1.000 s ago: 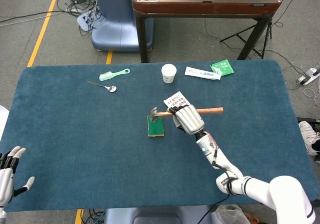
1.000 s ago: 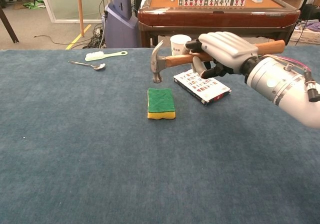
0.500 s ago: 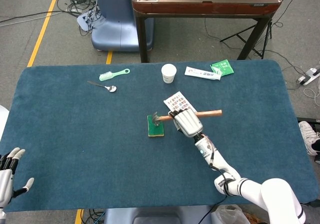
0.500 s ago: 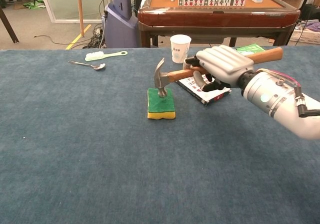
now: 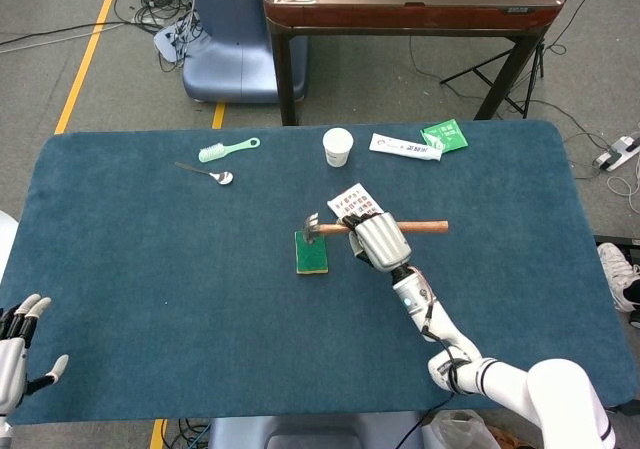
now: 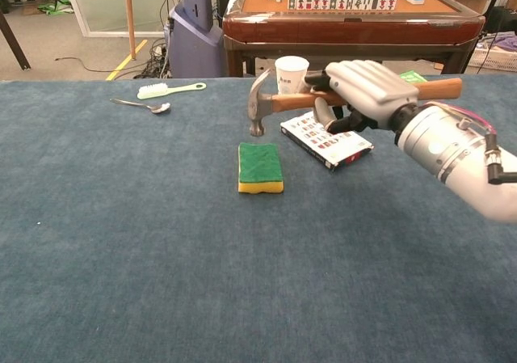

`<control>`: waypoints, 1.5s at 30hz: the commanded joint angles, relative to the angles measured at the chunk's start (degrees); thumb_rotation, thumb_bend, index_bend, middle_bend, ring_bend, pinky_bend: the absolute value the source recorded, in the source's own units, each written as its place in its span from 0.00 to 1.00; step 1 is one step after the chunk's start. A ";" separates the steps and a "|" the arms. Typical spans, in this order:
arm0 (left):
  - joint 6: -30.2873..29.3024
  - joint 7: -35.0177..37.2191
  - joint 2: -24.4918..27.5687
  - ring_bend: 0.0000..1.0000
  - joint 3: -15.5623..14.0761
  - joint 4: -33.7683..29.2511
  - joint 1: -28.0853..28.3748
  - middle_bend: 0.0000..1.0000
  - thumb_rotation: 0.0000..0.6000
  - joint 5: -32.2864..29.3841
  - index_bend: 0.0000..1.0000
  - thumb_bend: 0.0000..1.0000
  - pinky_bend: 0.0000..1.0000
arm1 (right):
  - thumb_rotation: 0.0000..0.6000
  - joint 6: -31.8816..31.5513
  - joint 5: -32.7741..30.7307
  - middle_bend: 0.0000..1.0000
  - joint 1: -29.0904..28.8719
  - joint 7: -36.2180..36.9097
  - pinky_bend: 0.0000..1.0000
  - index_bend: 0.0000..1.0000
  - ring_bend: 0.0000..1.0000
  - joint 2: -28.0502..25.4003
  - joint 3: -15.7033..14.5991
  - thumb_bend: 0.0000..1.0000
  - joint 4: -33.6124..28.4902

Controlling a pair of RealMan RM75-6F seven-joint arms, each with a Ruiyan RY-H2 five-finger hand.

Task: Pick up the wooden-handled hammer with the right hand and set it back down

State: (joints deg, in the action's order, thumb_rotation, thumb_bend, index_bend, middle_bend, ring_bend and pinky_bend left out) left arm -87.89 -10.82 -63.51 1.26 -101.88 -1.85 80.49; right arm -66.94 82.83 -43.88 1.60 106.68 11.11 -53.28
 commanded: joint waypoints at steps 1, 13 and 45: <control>0.21 -0.25 -0.04 0.07 0.03 -0.16 0.21 0.09 1.00 0.13 0.14 0.22 0.01 | 1.00 -1.11 -2.36 0.90 2.35 5.53 0.97 0.74 0.83 -2.42 1.83 0.75 -4.79; 0.29 -1.38 0.14 0.07 -0.04 -1.19 0.41 0.09 1.00 0.23 0.14 0.22 0.01 | 1.00 -0.06 -3.16 0.89 4.55 10.73 0.97 0.74 0.83 -4.09 1.25 0.75 -6.15; -0.54 0.28 -0.08 0.07 -0.27 0.10 -0.23 0.09 1.00 0.38 0.14 0.22 0.01 | 1.00 3.55 -0.40 0.89 0.87 7.68 0.97 0.74 0.83 -1.80 0.46 0.75 -3.35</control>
State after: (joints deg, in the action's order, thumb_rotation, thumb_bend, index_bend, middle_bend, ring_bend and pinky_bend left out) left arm -88.43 -10.55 -63.59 0.98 -101.78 -2.08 80.88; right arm -60.41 82.23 -44.06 6.14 106.32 10.20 -54.25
